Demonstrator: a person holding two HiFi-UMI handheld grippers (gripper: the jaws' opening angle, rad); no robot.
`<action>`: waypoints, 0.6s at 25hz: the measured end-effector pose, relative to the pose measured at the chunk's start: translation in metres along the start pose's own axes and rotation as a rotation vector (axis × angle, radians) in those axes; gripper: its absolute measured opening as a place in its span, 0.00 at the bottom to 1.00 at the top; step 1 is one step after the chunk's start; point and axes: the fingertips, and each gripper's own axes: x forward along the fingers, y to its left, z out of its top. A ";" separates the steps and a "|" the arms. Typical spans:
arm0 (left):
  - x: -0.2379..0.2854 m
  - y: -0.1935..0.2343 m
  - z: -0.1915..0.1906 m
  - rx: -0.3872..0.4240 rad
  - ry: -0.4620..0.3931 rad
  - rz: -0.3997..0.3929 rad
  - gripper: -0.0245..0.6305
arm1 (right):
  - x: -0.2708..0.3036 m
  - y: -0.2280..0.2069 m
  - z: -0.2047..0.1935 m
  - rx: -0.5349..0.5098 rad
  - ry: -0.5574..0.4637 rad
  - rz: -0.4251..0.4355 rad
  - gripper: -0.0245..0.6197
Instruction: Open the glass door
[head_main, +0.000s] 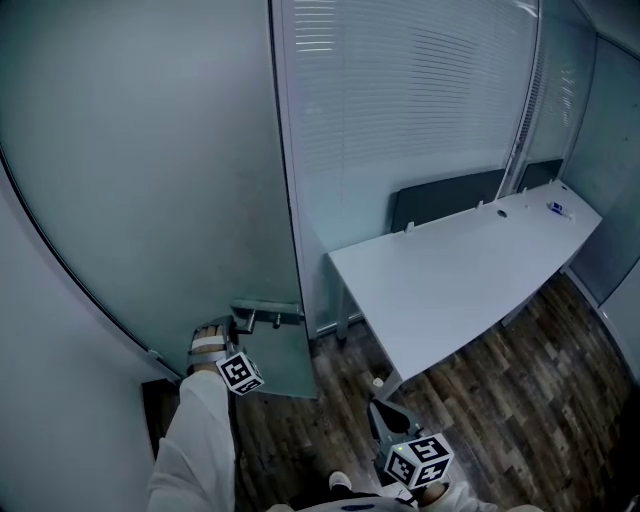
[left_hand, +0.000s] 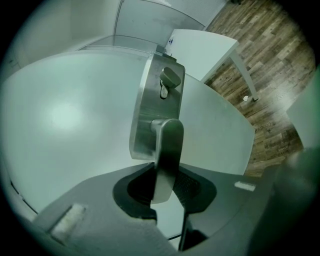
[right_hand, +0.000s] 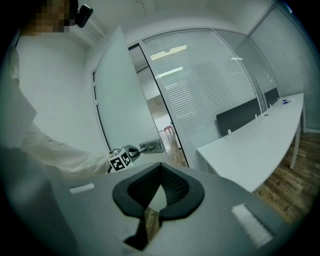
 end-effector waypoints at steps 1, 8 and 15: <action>-0.003 -0.001 -0.001 -0.002 -0.006 0.002 0.17 | 0.000 0.005 -0.001 -0.001 0.001 0.004 0.04; -0.018 -0.012 -0.008 0.001 -0.045 0.003 0.17 | -0.001 0.039 -0.015 -0.004 0.002 0.010 0.04; -0.038 -0.021 -0.017 0.011 -0.081 0.001 0.17 | -0.016 0.072 -0.027 -0.004 -0.017 -0.023 0.04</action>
